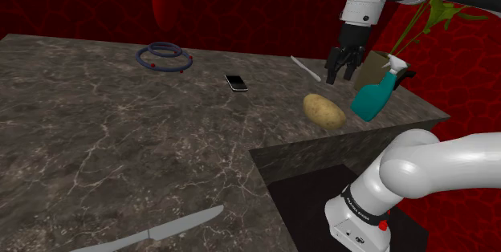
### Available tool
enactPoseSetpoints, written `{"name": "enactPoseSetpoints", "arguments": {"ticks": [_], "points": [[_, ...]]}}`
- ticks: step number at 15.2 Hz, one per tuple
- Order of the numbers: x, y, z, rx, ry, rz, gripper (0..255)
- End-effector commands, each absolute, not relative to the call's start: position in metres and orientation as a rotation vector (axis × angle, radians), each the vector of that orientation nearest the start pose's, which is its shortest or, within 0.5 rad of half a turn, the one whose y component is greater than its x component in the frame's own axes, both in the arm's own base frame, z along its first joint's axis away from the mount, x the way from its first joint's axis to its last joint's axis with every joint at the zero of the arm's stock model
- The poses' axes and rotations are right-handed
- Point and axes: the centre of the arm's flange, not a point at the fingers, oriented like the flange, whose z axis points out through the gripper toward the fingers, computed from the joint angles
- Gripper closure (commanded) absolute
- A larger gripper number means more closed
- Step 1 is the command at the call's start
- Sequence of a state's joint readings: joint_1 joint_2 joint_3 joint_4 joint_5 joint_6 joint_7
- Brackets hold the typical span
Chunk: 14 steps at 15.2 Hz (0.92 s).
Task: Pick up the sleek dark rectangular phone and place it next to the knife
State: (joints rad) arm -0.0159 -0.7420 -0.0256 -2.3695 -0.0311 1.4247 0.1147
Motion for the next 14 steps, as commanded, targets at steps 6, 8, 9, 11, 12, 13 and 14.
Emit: {"name": "enactPoseSetpoints", "arguments": {"ticks": [6,8,9,11,12,13,14], "points": [[0.349,0.007,0.535,-3.127,0.248,0.263,0],[0.369,0.016,0.526,-3.122,0.253,0.240,0],[0.379,0.021,0.522,-3.119,0.255,0.229,0],[0.399,0.031,0.513,-3.114,0.260,0.207,0],[0.409,0.036,0.509,-3.111,0.263,0.196,0],[0.419,0.041,0.505,-3.109,0.266,0.184,0],[0.430,0.045,0.500,-3.106,0.268,0.173,0]]}}
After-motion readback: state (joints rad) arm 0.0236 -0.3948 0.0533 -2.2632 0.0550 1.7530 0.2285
